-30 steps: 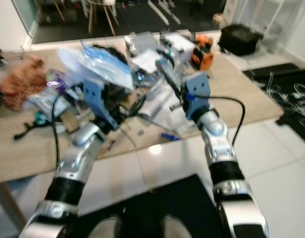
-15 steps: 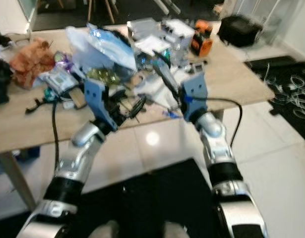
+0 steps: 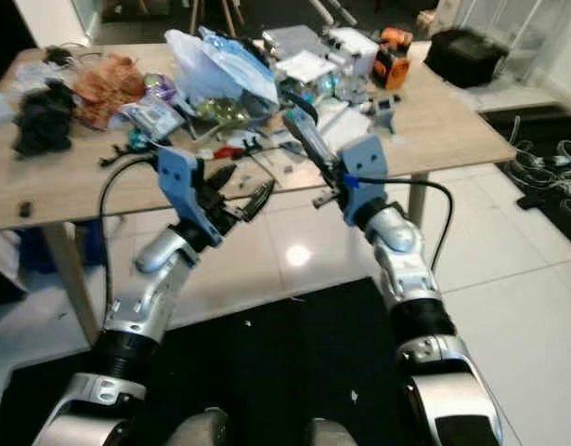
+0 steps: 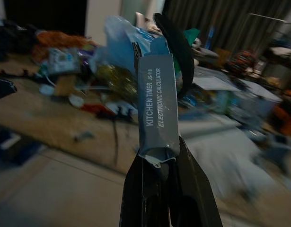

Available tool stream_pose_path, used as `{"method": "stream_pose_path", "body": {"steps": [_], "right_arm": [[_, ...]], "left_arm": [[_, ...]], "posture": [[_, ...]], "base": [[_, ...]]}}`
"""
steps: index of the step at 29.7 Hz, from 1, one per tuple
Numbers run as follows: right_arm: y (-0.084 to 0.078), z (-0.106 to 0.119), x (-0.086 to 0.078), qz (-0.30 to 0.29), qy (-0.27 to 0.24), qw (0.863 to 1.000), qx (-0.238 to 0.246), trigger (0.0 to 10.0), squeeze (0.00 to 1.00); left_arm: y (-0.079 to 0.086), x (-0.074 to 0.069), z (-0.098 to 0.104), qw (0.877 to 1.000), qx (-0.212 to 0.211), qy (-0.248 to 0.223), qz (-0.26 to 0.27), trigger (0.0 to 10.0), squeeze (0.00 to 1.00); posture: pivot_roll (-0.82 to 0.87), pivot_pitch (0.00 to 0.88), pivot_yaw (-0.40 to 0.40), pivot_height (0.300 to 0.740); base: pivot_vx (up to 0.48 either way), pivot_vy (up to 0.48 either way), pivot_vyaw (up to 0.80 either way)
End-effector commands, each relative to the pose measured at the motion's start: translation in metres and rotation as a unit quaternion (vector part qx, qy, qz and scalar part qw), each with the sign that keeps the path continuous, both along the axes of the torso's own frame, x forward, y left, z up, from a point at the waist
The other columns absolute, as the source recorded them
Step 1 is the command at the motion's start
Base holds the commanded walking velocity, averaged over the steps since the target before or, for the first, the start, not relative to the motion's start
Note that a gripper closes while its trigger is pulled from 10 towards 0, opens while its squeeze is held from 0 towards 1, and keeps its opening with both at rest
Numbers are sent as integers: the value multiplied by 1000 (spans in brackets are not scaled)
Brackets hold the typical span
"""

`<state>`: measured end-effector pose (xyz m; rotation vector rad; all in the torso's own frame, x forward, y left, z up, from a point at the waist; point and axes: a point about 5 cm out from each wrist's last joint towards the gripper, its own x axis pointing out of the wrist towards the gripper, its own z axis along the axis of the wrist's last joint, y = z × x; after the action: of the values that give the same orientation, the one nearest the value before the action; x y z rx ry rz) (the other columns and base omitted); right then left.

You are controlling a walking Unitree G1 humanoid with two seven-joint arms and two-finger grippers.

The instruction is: Picking trash to rubbish bin

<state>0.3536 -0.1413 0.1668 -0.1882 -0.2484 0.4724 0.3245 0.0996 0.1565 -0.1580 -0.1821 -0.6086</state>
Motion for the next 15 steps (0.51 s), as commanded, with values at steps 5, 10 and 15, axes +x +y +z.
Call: {"method": "stream_pose_path", "body": {"steps": [5,10,15], "right_arm": [[-2,-3,0,-3,7,1000,1,10000,0],[-1,-5,1,-4,19,1000,-9,10000,0],[-2,-7,2,-4,29,1000,-8,10000,0]], "left_arm": [[-5,-1,-3,1000,10,4,-9,10000,0],[-5,0,-4,1000,10,5,-11,10000,0],[-5,0,-4,1000,10,5,-13,10000,0]], "posture": [[-54,0,-75,740],[-55,0,-74,740],[-55,0,-74,740]], "base": [[-316,0,0],[0,0,-198],[0,0,-800]]}}
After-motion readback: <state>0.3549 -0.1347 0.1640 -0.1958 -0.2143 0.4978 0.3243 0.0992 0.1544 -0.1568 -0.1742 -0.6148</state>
